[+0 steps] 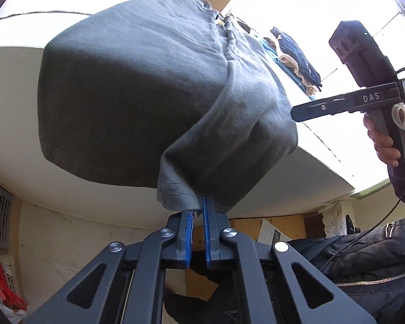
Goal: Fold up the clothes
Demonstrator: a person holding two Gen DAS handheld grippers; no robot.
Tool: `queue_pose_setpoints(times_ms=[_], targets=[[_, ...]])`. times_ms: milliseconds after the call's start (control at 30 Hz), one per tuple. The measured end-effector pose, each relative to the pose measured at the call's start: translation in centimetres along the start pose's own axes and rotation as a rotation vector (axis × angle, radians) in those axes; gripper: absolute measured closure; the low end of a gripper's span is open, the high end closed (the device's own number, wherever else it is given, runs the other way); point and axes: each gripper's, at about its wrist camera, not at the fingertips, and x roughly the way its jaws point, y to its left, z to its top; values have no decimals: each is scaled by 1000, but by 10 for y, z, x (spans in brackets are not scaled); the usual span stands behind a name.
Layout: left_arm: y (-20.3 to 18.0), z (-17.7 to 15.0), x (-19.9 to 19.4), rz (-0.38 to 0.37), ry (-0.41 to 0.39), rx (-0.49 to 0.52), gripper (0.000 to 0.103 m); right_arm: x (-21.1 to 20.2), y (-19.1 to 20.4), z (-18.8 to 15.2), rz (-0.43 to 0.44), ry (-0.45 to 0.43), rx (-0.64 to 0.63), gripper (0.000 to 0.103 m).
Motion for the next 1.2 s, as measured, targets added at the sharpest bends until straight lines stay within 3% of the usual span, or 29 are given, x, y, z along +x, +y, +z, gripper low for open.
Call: queue_pose_setpoints(times_ms=[167, 233, 333, 500, 600, 667, 800, 867, 933, 967, 1033, 1200], targets=[[-11, 8, -16, -59, -17, 14, 101, 6, 13, 0, -20, -51, -4, 68], [-14, 10, -20, -81, -18, 16, 101, 7, 14, -2, -16, -42, -7, 92], [-25, 13, -21, -129, -4, 25, 101, 5, 11, -5, 5, -14, 4, 98], [-42, 6, -24, -222, 29, 55, 101, -14, 1, -15, 6, -18, 13, 100], [-33, 5, -13, -193, 47, 35, 101, -16, 0, -24, -16, -17, 25, 97], [-26, 5, -6, -172, 60, 20, 101, -7, 5, -32, 31, -1, 30, 91], [-8, 14, -19, -30, 40, 43, 101, 7, 23, -47, 141, 8, 32, 90], [1, 15, -27, 21, 53, 55, 99, 11, 33, -47, 127, 8, 1, 89], [-1, 17, -31, 51, 65, 104, 95, 14, 42, -46, 94, 4, -39, 86], [-4, 19, -32, 72, 73, 139, 86, 15, 46, -45, 75, -1, -58, 85], [-15, 26, -25, 91, 99, 227, 79, 16, 48, -42, 59, -11, -65, 84], [-29, 47, 8, 128, 163, 370, 79, 13, 44, -46, 58, -4, -42, 83]])
